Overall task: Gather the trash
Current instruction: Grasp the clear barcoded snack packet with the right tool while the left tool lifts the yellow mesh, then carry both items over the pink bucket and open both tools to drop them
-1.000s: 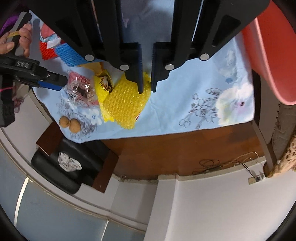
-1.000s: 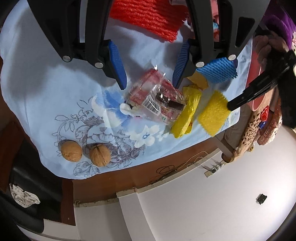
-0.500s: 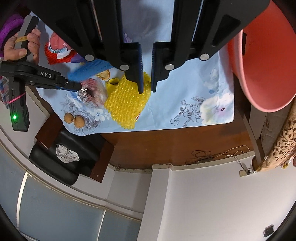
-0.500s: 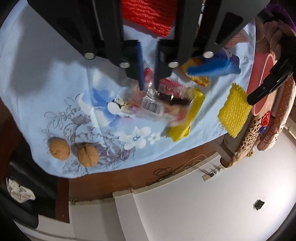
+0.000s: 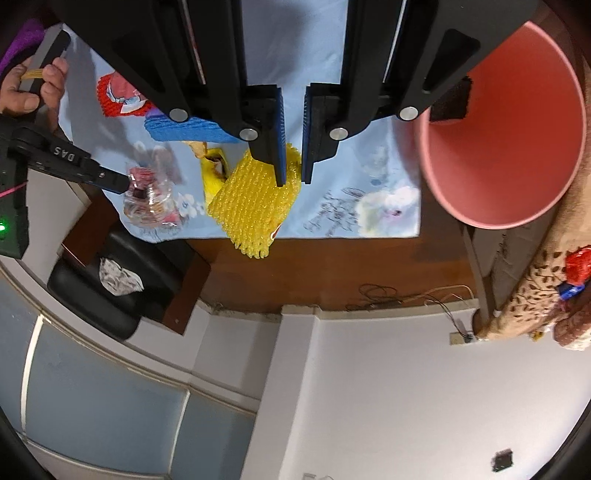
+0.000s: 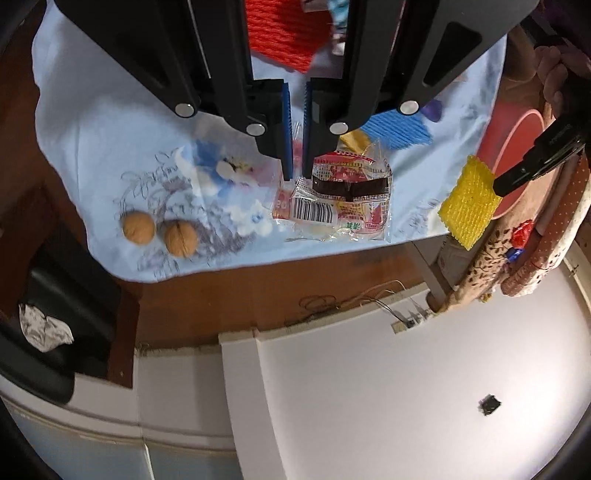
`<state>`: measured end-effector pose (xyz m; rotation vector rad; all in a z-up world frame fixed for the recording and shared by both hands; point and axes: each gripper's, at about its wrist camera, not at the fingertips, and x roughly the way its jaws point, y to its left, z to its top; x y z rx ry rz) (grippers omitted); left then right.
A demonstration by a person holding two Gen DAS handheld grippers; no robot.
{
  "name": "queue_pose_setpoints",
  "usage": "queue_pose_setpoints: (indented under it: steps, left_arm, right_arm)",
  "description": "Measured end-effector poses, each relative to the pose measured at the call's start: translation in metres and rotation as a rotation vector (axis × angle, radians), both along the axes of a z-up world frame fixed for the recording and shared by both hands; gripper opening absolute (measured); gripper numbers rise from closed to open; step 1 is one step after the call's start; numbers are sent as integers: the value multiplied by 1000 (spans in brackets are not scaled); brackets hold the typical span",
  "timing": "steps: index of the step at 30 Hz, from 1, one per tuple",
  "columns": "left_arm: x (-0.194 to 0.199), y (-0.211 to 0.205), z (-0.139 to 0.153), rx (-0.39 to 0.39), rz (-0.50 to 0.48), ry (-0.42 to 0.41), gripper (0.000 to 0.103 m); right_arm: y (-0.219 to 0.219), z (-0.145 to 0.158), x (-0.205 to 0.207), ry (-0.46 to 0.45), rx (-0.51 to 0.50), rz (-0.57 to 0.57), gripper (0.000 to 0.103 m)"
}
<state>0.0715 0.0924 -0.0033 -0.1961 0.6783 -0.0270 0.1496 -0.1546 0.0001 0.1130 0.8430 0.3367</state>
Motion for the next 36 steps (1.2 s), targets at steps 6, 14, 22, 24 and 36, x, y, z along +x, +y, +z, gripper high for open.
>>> queue_pose_setpoints:
  steps: [6, 14, 22, 24, 36]
  left_arm:
    - [-21, 21, 12, 15, 93, -37, 7]
    - [-53, 56, 21, 51, 230, -68, 7]
    - [-85, 89, 22, 91, 367, -70, 7]
    - [-92, 96, 20, 103, 396, -66, 7]
    - [-121, 134, -2, 98, 519, 4, 7]
  right_arm:
    - [28, 21, -11, -45, 6, 75, 4]
    - [95, 38, -18, -77, 6, 228, 4]
    - [170, 41, -32, -88, 2, 383, 4]
    - [188, 40, -36, -86, 0, 419, 4]
    - [260, 14, -60, -52, -58, 564, 5]
